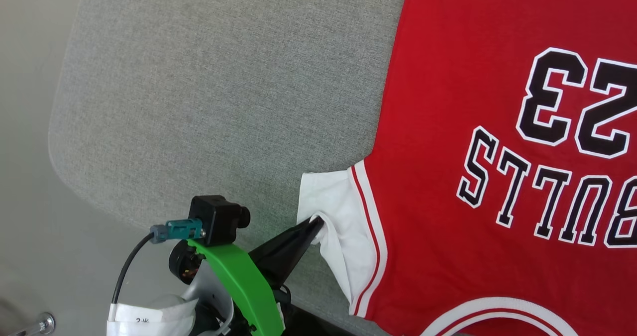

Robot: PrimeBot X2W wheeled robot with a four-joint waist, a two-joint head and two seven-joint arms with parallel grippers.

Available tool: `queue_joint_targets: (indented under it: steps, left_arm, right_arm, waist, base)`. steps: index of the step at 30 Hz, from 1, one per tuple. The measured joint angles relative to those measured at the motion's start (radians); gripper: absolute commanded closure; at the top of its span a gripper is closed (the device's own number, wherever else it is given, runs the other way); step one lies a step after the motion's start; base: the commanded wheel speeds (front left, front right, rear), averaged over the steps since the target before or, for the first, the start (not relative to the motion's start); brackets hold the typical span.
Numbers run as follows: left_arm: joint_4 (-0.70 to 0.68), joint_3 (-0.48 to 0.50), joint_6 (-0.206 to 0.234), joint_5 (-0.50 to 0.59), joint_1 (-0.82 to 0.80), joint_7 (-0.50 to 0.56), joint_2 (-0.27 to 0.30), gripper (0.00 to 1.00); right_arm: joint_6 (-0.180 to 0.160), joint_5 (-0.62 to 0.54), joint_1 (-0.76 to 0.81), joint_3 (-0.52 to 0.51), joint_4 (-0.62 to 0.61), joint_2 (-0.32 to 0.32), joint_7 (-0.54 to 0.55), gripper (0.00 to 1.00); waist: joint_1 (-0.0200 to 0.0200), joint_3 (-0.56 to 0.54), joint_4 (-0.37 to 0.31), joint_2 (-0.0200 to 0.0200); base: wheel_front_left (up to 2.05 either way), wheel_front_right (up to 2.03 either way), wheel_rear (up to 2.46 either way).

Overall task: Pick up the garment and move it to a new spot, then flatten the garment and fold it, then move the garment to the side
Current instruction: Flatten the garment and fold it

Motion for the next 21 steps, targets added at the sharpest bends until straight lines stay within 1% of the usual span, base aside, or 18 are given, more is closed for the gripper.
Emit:
queue_joint_targets:
  steps: [1,2,7,12,21]
  left_arm:
    - [0.003,0.0,0.0,0.0,0.0,-0.002,0.0,1.0]
    - [0.006,0.0,0.0,0.0,-0.001,-0.003,-0.001,1.0]
    - [0.017,0.0,-0.001,0.0,-0.006,-0.003,-0.005,1.0]
    - [0.025,0.004,-0.001,0.0,-0.008,-0.011,-0.004,1.0]
    - [0.045,0.025,0.007,-0.012,-0.008,-0.011,0.008,1.0]
  right_arm:
    - [0.0,0.0,0.003,0.01,-0.004,-0.006,0.004,0.6]
    - [0.0,0.0,0.007,0.022,-0.01,-0.012,0.005,1.0]
    - [0.0,0.012,0.024,0.026,-0.019,-0.024,0.006,1.0]
    - [0.0,0.023,0.05,0.019,-0.018,-0.02,-0.009,1.0]
    - [0.0,0.053,0.186,0.003,-0.006,-0.018,-0.069,1.0]
  waist:
    - [0.0,0.001,0.002,0.0]
    - [0.0,0.001,0.003,0.0]
    - [0.0,-0.005,0.003,0.0]
    - [0.0,-0.022,-0.007,0.0]
    - [-0.0001,-0.101,-0.043,0.0]
  base:
    - [0.0,0.0,0.0]
    - [0.0,0.0,0.0]
    - [0.0,0.0,0.0]
    - [0.0,0.0,0.0]
    - [0.0,0.0,0.0]
